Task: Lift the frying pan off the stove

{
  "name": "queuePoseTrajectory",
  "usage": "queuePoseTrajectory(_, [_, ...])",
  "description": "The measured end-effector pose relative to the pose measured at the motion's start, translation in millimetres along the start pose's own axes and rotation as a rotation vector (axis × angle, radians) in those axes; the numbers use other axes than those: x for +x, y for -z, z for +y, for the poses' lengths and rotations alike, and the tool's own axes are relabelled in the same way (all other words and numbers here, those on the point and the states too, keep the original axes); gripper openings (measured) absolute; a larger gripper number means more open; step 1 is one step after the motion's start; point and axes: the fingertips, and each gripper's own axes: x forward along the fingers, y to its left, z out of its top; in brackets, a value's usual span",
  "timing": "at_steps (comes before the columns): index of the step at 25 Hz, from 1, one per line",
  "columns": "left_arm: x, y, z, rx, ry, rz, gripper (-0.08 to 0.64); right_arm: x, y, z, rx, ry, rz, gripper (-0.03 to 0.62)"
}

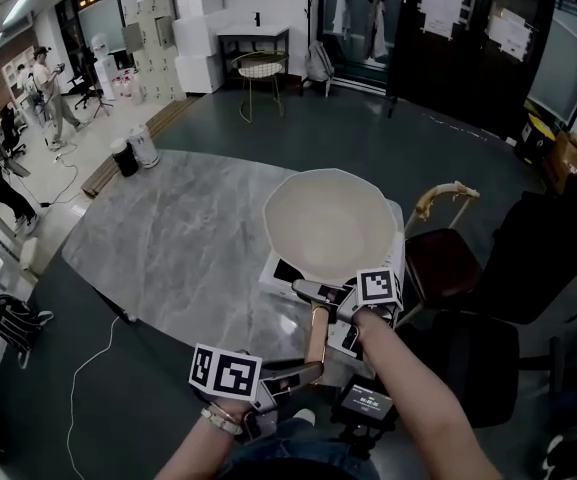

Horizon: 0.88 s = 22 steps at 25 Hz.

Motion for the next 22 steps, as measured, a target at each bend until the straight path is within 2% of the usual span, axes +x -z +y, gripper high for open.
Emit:
queuePoseTrajectory(5, [-7.3, -0.3, 3.4, 0.028, -0.016, -0.048, 0.132, 4.6, 1.8, 0.8, -0.011, 0.013, -0.012, 0.204])
queuePoseTrajectory(11, [-9.8, 1.7, 1.6, 0.018, 0.034, -0.111, 0.132, 4.7, 6.7, 3.1, -0.021, 0.005, -0.005, 0.207])
queuePoseTrajectory(22, [-15.4, 5.6, -2.4, 0.058, 0.049, -0.092, 0.137, 6.4, 13.9, 11.5, -0.040, -0.018, -0.004, 0.204])
